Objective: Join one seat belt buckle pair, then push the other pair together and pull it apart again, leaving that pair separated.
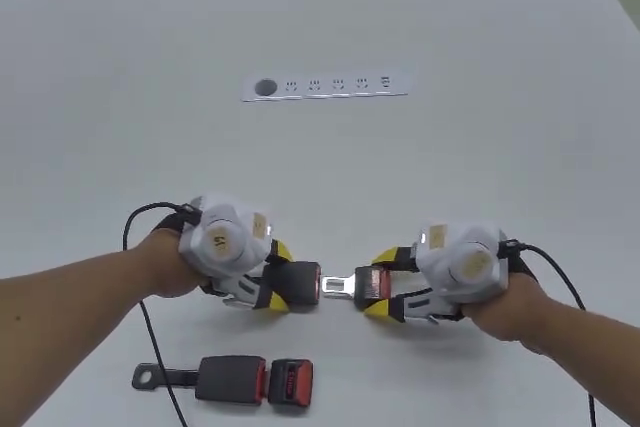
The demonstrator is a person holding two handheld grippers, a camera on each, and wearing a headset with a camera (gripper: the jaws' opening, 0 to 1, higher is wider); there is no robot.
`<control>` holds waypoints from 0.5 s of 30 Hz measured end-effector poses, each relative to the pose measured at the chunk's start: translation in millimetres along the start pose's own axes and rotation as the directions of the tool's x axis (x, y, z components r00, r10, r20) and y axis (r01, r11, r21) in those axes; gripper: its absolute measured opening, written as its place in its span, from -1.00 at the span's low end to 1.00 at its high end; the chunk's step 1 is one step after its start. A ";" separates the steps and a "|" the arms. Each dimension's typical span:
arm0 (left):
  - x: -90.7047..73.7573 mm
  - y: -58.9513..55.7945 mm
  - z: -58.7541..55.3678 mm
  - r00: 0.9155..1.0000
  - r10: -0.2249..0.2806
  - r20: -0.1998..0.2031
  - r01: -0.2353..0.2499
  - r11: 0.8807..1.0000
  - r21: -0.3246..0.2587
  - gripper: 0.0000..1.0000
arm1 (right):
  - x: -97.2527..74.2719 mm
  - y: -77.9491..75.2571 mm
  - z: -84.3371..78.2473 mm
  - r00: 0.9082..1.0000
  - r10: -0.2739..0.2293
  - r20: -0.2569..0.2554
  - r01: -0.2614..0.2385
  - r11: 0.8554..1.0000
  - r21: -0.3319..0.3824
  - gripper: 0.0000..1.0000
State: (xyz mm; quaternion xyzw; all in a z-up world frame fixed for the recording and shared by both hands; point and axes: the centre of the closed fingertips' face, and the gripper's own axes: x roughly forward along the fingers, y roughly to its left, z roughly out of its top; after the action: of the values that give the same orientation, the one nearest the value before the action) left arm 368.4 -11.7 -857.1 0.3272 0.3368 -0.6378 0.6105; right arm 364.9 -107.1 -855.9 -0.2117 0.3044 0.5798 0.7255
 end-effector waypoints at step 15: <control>-0.6 -0.2 0.1 1.000 -0.002 -0.004 0.002 1.000 0.001 -0.31 | -24.9 -5.1 -23.7 1.000 -0.022 0.001 0.022 0.999 0.023 -0.28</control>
State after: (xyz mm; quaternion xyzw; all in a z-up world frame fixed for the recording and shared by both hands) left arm 368.2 -11.4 -856.6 0.3286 0.3381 -0.6380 0.6088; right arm 361.7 -141.8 -856.2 -0.2066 0.3081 0.5684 0.7344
